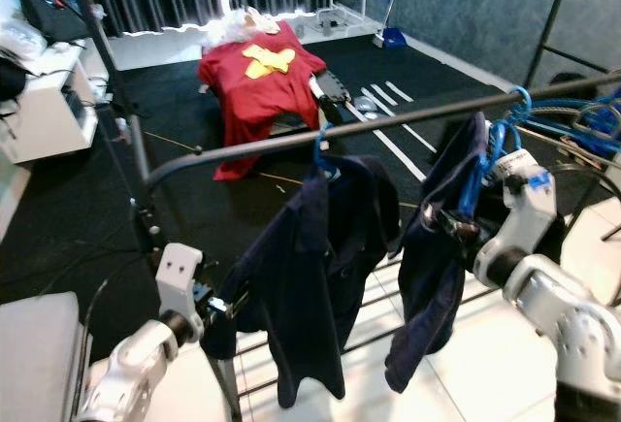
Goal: Hang hanger
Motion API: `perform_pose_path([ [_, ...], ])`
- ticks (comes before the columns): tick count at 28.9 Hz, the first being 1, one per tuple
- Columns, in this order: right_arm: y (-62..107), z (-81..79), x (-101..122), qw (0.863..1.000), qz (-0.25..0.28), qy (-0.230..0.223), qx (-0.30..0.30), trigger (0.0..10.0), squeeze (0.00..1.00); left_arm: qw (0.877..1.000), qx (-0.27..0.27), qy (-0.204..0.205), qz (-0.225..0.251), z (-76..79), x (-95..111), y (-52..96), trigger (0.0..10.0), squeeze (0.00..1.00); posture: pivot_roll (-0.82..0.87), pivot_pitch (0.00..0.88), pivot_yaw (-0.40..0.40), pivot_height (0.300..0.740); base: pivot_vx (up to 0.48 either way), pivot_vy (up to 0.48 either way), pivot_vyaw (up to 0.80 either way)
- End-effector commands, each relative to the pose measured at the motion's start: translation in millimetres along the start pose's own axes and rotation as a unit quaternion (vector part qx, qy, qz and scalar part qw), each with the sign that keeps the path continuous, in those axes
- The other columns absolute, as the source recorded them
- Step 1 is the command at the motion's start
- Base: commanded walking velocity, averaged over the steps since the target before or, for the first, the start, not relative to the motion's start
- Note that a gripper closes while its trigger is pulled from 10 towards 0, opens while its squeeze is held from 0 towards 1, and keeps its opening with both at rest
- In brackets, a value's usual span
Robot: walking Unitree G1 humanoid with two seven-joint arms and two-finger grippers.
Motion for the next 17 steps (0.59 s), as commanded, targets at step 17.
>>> perform_pose_path([
  [17, -52.9, -51.3, 67.4, 0.987, 0.073, 0.014, 0.144, 10.0, 0.00, 0.997, 0.046, -0.058, -0.025, -56.7, 16.1, 36.9, 10.0, 0.00, -0.01, 0.127, 0.105, 0.740, 0.000, 0.000, 0.23],
])
Point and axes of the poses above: a point about 5 cm out from each wrist's last joint towards the gripper, its own y axis pointing back from the gripper into the wrist, its own x axis along the axis of the wrist's last joint, z = x × y, the point moved 4 cm from there along -y, pointing out of the wrist towards the gripper
